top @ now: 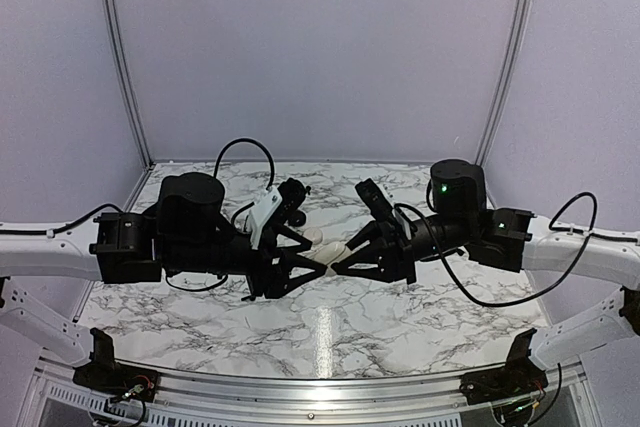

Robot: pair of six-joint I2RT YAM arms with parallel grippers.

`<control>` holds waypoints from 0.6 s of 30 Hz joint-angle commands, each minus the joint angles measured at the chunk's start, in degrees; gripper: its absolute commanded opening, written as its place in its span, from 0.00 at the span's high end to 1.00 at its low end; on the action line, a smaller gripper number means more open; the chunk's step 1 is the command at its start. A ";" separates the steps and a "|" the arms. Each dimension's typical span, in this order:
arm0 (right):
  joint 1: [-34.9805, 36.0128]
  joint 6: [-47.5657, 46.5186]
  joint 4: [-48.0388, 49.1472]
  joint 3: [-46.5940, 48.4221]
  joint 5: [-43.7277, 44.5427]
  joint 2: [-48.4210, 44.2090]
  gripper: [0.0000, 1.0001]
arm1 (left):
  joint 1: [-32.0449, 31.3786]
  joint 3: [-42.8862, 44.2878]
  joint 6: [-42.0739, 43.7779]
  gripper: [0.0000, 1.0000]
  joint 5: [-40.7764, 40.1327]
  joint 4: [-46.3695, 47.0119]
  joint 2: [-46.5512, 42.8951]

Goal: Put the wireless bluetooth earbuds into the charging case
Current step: Open the charging case at the center of the board.

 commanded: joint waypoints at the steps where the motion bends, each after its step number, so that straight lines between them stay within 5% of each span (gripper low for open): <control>1: 0.48 -1.25 0.68 -0.07 -1.33 0.33 1.00 | 1.28 0.34 0.08 0.39 -2.67 1.11 -1.18; 18: 0.53 -3.03 0.49 -0.24 -1.90 0.00 1.00 | 5.10 -1.61 -2.79 0.42 -1.64 2.21 -3.21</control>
